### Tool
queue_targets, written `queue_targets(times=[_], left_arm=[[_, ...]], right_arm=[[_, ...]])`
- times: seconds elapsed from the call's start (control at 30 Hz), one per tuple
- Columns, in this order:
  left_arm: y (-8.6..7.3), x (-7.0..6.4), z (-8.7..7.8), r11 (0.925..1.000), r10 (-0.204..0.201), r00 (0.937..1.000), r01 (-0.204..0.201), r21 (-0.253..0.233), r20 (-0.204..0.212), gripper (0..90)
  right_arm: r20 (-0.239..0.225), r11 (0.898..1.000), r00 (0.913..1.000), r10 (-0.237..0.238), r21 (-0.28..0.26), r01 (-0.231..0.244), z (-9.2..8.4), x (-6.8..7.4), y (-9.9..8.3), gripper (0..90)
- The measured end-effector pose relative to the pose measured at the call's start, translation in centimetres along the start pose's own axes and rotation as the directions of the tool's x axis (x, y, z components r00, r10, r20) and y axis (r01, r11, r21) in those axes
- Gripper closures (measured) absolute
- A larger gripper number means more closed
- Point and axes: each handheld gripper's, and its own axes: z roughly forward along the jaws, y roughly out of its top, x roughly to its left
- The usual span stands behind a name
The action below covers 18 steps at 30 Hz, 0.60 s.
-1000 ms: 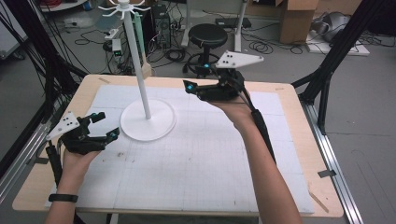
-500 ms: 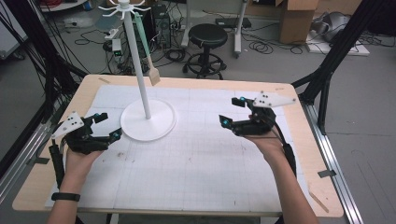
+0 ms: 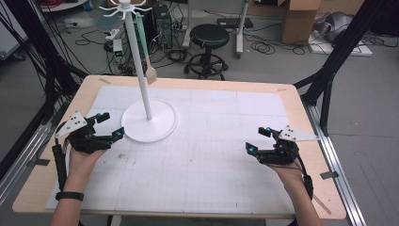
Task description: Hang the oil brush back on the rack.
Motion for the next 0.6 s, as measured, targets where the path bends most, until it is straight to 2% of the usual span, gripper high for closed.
queue_targets(times=[0.23,0.27,0.6], left_arm=[[-0.1,-0.1,0.1,0.9999,0.009,0.9999,-0.009,0.012,-0.003,12.5],[-0.1,-0.2,0.1,0.9998,0.011,0.9999,-0.011,0.016,-0.004,12.5],[-0.4,-0.2,0.1,0.9995,0.014,0.9999,-0.014,0.027,-0.008,12.5]], right_arm=[[0.029,1.000,0.9993,0.025,-0.016,-0.025,-1.2,-0.5,-2.1,15.7],[0.038,1.000,0.9989,0.026,-0.002,-0.026,-1.3,-0.6,-2.5,15.7],[0.084,1.000,0.9960,0.030,0.000,-0.031,-2.5,-1.7,-3.9,15.7]])
